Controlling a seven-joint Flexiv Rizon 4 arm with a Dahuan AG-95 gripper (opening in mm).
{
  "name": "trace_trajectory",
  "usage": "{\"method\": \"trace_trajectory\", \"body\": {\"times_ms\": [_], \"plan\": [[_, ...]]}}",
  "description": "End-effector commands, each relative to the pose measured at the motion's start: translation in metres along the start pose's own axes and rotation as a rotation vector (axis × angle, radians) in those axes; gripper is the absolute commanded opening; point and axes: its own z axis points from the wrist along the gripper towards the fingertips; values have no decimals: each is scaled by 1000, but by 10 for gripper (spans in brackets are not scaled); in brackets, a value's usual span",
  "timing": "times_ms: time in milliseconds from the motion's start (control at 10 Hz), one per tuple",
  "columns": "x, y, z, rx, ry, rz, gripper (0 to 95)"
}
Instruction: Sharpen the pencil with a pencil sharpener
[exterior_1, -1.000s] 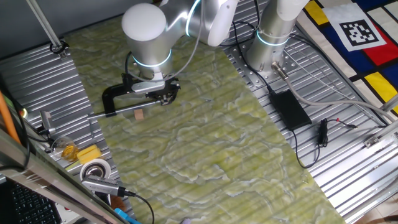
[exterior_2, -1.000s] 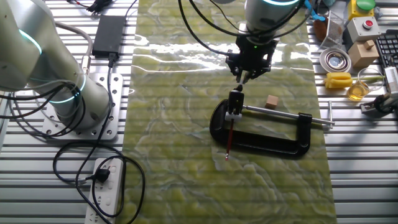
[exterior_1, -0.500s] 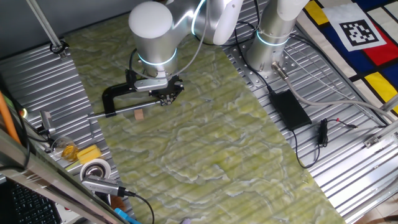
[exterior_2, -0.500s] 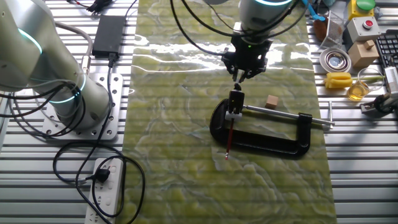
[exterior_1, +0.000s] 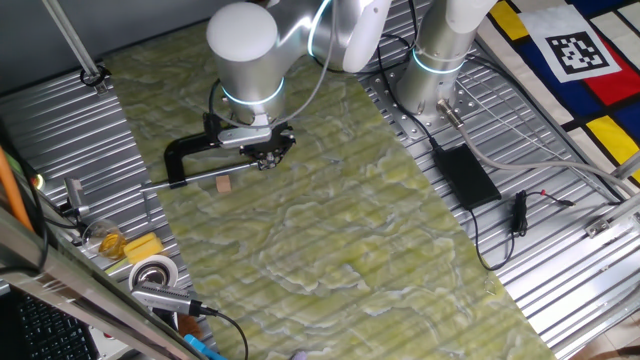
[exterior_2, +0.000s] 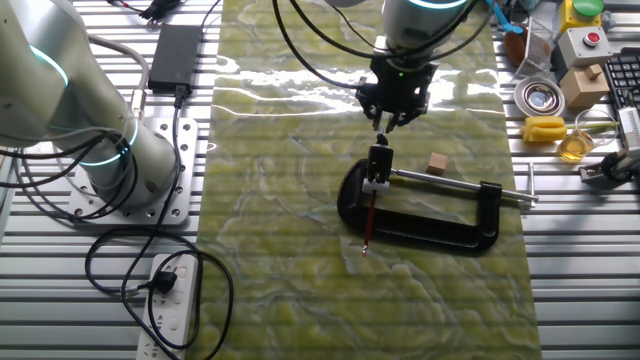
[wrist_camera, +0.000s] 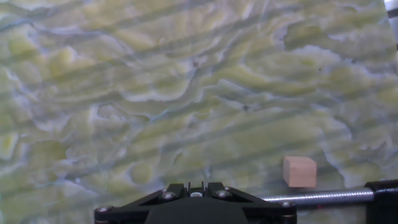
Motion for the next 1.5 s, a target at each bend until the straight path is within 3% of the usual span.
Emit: {"method": "trace_trajectory", "body": {"times_ms": [100,200,300,400,500,800,900,1000,1100,1500], "plan": [[-4,-2,-5,-6,-18,30,570],[-8,-5,-10,-6,-21,46,570],[-14,-8,-16,4,-24,90,380],[-24,-14,-25,26,-46,184,0],[-28,-16,-28,26,-54,238,0],[-40,-14,-45,34,-72,661,0],[-42,-12,-48,18,-95,728,0],[-43,-9,-50,3,-110,778,0],[-45,-6,-52,2,-108,802,0],[-44,-2,-54,11,-107,779,0]]}}
